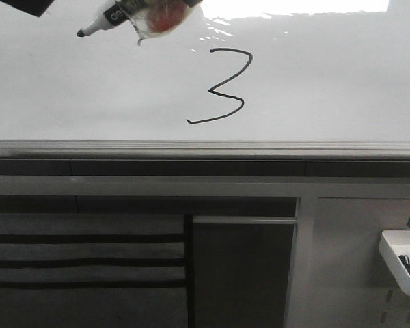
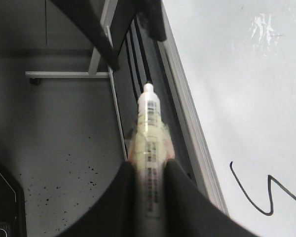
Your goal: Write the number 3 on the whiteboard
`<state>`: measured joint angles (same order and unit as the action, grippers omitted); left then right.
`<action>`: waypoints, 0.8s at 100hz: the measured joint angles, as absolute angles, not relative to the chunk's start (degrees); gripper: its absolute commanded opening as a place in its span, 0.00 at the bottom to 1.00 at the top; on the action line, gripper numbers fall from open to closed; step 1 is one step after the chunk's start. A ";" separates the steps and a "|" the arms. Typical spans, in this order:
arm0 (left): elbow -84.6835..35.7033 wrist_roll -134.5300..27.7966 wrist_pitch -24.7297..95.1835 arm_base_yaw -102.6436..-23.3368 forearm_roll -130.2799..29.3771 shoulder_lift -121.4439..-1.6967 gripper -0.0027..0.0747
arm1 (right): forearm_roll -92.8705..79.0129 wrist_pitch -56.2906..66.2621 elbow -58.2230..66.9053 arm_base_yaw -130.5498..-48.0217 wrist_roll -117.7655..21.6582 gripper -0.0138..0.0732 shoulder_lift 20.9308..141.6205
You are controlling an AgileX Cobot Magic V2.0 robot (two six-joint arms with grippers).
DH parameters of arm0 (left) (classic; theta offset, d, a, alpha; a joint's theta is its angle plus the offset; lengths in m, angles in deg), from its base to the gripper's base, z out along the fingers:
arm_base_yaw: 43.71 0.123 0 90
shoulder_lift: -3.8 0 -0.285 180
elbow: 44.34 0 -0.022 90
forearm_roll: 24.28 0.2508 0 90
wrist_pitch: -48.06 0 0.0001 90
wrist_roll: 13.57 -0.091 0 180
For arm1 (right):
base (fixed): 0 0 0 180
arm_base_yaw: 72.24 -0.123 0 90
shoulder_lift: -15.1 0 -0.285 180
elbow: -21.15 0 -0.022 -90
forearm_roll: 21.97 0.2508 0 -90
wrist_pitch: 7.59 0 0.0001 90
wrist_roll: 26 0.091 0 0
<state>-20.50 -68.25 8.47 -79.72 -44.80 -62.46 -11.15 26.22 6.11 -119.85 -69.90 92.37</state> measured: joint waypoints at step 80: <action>-24.36 -79.84 12.04 -84.42 -45.03 -72.74 0.25 | -11.37 25.66 6.11 -119.89 -71.96 0.15 92.37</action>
